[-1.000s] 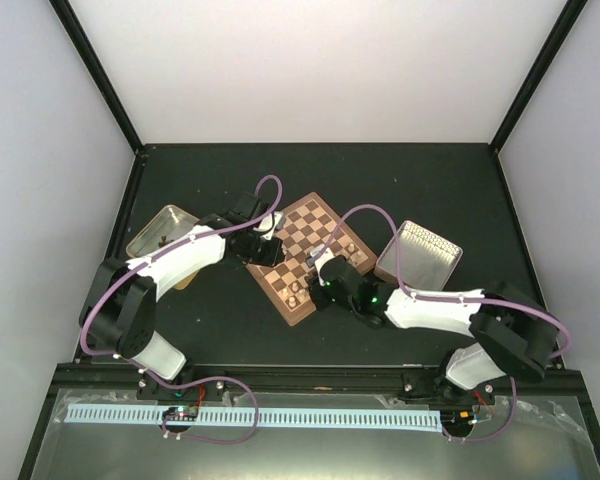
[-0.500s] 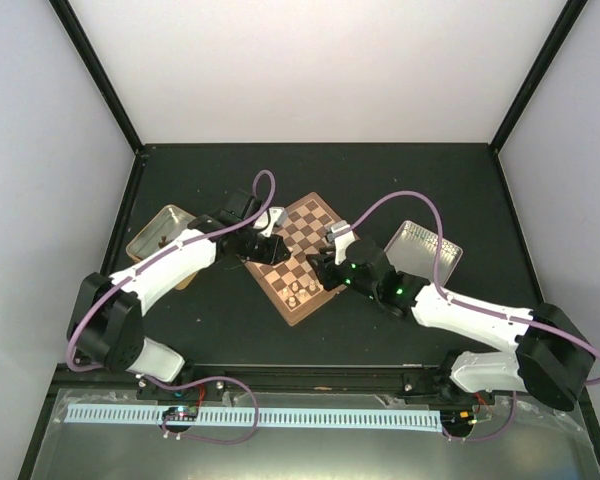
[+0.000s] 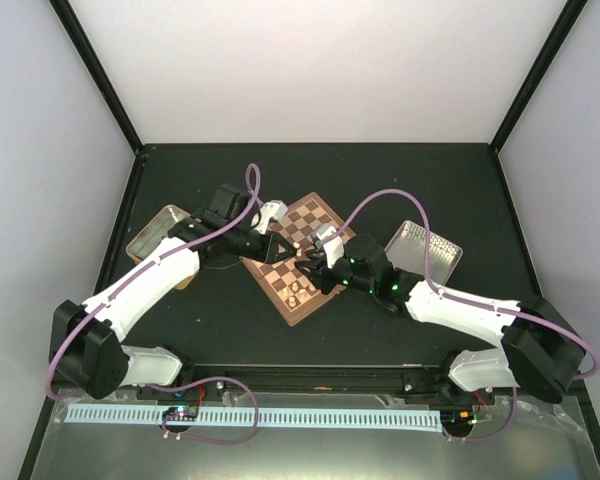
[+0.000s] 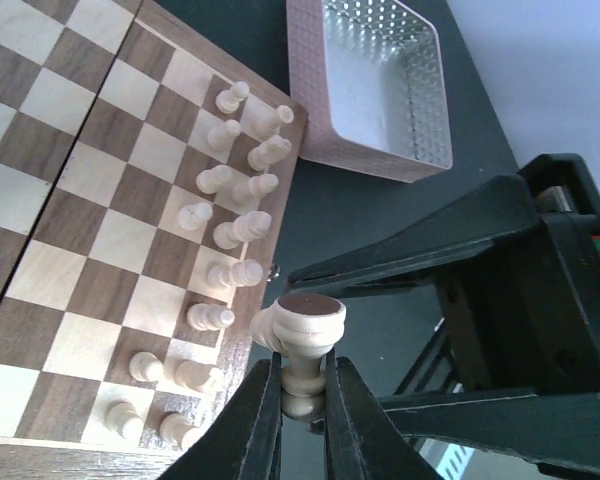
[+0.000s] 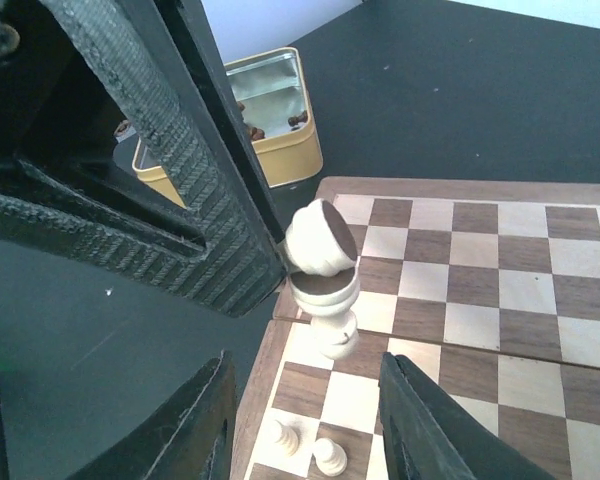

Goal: Set up the chess pieces on the board
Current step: Place the chess piece on the chessboard.

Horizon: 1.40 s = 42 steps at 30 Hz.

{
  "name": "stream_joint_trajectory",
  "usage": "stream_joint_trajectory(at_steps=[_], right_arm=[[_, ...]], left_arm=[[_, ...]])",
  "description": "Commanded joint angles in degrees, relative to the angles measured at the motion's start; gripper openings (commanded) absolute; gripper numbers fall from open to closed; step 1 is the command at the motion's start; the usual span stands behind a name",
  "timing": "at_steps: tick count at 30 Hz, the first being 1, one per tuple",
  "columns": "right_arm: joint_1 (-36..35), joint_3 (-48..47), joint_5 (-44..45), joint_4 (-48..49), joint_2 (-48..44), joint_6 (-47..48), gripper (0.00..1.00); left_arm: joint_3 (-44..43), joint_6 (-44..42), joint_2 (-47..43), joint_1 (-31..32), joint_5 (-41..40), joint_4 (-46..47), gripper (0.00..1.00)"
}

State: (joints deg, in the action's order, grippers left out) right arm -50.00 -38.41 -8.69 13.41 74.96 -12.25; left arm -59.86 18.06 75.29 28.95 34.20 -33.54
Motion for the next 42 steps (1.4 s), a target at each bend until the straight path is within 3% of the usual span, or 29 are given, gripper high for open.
stream_joint_trajectory(at_steps=[1,14,16,22,25,34,42], right_arm=[[0.2,-1.0,-2.0,2.3,0.9,3.6,0.41],[0.2,-5.4,0.2,1.4,3.4,5.1,0.38],[0.2,-5.4,0.4,1.8,3.5,5.0,0.34],[0.2,-4.9,3.0,2.0,3.2,3.9,0.10],[0.2,-3.4,6.2,3.0,2.1,2.6,0.04],[0.2,-4.1,19.8,-5.1,1.9,-3.4,0.03],[0.2,-3.8,20.8,-9.1,-2.3,-5.9,0.04]], left_arm=[[-2.4,0.2,-1.5,-0.2,4.6,-0.3,0.01],[-1.8,0.6,-3.9,-0.2,6.2,-0.1,0.02],[-1.7,0.6,-3.9,-0.2,6.2,0.0,0.02],[-1.8,0.5,-4.1,-0.2,5.5,-0.1,0.02],[-1.8,0.3,-4.0,-0.2,5.0,-0.3,0.02],[-1.9,-2.0,0.3,-0.3,-6.4,-5.4,0.01],[-3.5,-2.6,11.0,-0.2,-17.3,-10.9,0.05]])
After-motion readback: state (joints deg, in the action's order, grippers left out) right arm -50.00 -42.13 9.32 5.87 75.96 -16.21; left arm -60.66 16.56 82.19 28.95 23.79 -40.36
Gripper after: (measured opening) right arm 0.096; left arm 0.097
